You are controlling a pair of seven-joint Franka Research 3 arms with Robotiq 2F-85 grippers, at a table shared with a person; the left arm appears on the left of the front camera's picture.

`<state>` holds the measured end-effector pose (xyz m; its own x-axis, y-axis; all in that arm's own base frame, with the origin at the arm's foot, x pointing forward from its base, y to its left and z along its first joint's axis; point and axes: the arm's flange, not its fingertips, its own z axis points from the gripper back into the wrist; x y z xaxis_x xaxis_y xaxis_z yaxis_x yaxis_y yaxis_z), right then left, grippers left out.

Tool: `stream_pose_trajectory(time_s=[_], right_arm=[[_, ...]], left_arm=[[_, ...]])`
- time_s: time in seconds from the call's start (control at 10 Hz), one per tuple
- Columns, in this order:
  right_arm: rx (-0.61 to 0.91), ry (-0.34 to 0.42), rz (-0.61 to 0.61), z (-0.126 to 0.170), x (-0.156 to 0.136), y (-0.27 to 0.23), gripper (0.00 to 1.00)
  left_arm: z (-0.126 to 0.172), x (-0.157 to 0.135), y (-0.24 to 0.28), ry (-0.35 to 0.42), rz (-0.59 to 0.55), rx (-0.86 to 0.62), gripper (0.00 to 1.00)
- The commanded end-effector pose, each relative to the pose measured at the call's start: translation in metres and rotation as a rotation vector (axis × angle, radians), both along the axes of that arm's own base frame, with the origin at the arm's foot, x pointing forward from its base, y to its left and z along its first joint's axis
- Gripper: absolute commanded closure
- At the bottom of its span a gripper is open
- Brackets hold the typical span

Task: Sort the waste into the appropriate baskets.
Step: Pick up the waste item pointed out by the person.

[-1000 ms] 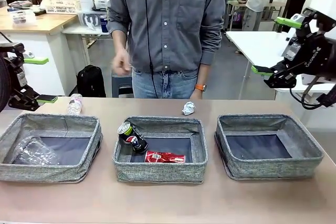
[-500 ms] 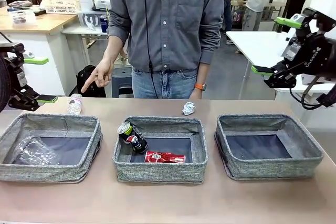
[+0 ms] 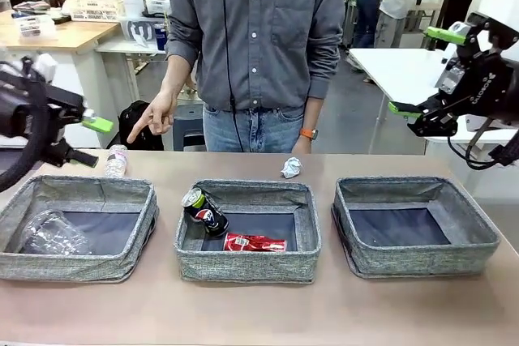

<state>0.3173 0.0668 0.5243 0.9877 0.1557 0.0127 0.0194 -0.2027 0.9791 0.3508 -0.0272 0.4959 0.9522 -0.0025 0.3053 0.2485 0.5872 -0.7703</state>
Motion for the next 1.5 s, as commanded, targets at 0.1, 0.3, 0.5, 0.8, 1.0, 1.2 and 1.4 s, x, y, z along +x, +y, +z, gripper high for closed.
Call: stream_pose_trajectory(time_s=[0.1,0.3,0.5,0.8,1.0,1.2,1.4], right_arm=[[0.026,-0.006,-0.004,0.004,-0.001,0.001,0.00],[0.026,-0.006,-0.004,0.004,-0.001,0.001,0.00],[0.026,-0.006,-0.004,0.004,-0.001,0.001,0.00],[0.026,-0.006,-0.004,0.004,-0.001,0.001,0.00],[0.026,-0.006,-0.004,0.004,-0.001,0.001,0.00],[0.026,-0.006,-0.004,0.004,-0.001,0.001,0.00],[0.026,-0.006,-0.004,0.004,-0.001,0.001,0.00]], left_arm=[[-0.007,0.058,-0.006,-0.240,0.739,1.175,0.00],[0.012,0.065,-0.010,-0.214,0.674,0.975,0.00],[0.009,0.055,-0.004,-0.243,0.183,0.413,0.00],[0.008,0.130,0.004,-0.110,0.299,0.710,0.00],[-0.003,0.183,0.010,-0.054,0.214,0.767,0.00],[-0.026,0.237,0.008,0.064,0.148,0.783,0.00],[-0.052,0.270,0.017,0.188,0.269,0.827,0.00]])
